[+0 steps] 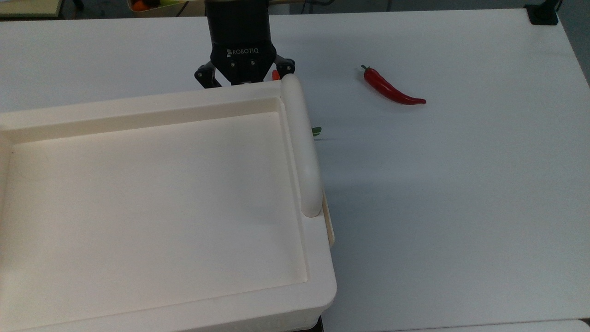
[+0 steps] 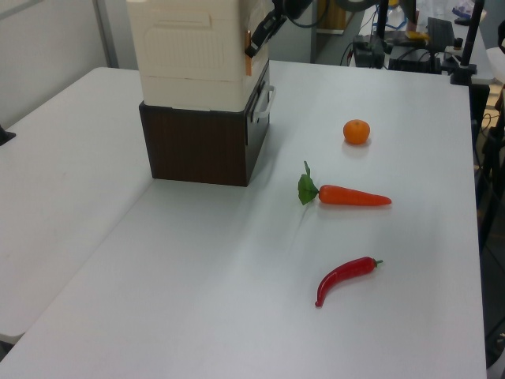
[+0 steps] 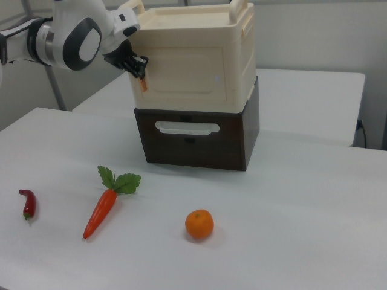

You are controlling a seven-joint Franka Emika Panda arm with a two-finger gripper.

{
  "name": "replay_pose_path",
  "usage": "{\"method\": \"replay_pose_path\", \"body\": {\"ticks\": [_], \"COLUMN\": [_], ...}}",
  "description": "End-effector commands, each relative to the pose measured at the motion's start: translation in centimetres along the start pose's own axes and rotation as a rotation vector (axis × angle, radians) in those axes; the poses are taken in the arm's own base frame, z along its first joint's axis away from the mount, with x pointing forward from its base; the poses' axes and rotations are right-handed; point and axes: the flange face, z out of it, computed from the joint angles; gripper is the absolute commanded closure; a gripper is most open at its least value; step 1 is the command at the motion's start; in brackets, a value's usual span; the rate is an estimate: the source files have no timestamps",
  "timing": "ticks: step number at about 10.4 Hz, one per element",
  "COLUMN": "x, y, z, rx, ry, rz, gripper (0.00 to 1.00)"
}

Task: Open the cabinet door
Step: 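Pull the door edge outward, swinging the door open on its hinge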

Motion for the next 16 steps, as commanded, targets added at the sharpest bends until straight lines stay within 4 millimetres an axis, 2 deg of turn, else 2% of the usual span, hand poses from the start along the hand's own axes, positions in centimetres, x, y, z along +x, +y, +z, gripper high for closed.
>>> {"method": "replay_pose_path", "body": {"ticks": [1,3,4,5,6,7,10,12,14,16], "x": [-1.7,-2.6,-3.4,-4.5,-5.7,-6.5,-8.9,-10.2,-10.7,-10.5], "y": [1.8,2.9,4.3,5.7,7.4,9.1,13.5,14.8,14.8,14.3], "z": [-1.3,-2.7,-3.4,-4.0,-4.6,-6.1,-8.8,-11.4,-12.7,-14.9], "rx": [0.004,0.004,0.004,0.007,0.004,-0.009,-0.023,-0.045,-0.059,-0.138], "ry": [-0.182,-0.257,-0.309,-0.392,-0.482,-0.535,-0.674,-0.748,-0.777,-0.754], "rz": [-0.020,-0.024,-0.041,-0.052,-0.047,-0.026,0.003,0.030,0.090,0.178], "gripper": [1.00,1.00,0.94,0.55,0.20,0.00,0.00,0.00,0.00,0.00]}}
